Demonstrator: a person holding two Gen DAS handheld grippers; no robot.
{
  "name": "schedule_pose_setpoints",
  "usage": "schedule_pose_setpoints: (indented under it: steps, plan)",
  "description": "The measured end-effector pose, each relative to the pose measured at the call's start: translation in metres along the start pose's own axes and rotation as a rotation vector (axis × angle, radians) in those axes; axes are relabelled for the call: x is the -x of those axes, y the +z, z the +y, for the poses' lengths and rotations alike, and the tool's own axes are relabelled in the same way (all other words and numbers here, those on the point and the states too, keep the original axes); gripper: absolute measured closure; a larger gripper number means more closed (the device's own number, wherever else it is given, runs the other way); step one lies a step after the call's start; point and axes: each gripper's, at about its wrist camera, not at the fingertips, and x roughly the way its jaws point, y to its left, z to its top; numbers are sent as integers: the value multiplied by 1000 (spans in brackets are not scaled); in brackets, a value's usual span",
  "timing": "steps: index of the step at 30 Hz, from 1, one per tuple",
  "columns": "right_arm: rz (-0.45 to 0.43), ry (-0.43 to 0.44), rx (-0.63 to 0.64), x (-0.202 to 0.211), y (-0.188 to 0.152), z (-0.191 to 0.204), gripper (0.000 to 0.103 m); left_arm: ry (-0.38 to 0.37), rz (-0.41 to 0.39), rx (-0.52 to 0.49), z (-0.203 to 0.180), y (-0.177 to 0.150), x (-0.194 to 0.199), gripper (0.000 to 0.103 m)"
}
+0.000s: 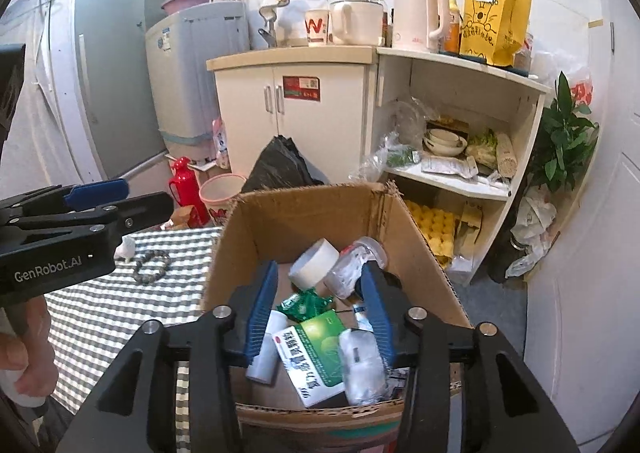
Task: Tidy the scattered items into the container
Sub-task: 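Open left tool releasing the green packet while right tool releases the black lid in the box, then withdraw both tools from the box back over the table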
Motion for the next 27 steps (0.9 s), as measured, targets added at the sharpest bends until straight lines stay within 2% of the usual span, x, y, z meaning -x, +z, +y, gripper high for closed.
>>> schedule_pose_setpoints:
  steps: [4, 6, 10, 13, 20, 27]
  plan:
    - [-17, 9, 11, 9, 2, 11, 54, 26, -18, 23, 16, -2, 16, 29]
    - [-30, 17, 16, 14, 2, 17, 43, 40, -32, 33, 23, -3, 25, 23]
    - [-53, 29, 26, 24, 4, 29, 40, 61, -52, 46, 34, -5, 41, 20]
    - [-68, 39, 36, 31, 6, 39, 34, 75, -68, 60, 43, -7, 52, 15]
    - [-106, 60, 29, 48, 11, 52, 15, 116, -95, 115, 65, -15, 74, 9]
    - [-128, 93, 29, 55, 15, 74, 8, 153, -122, 131, 83, -22, 98, 0]
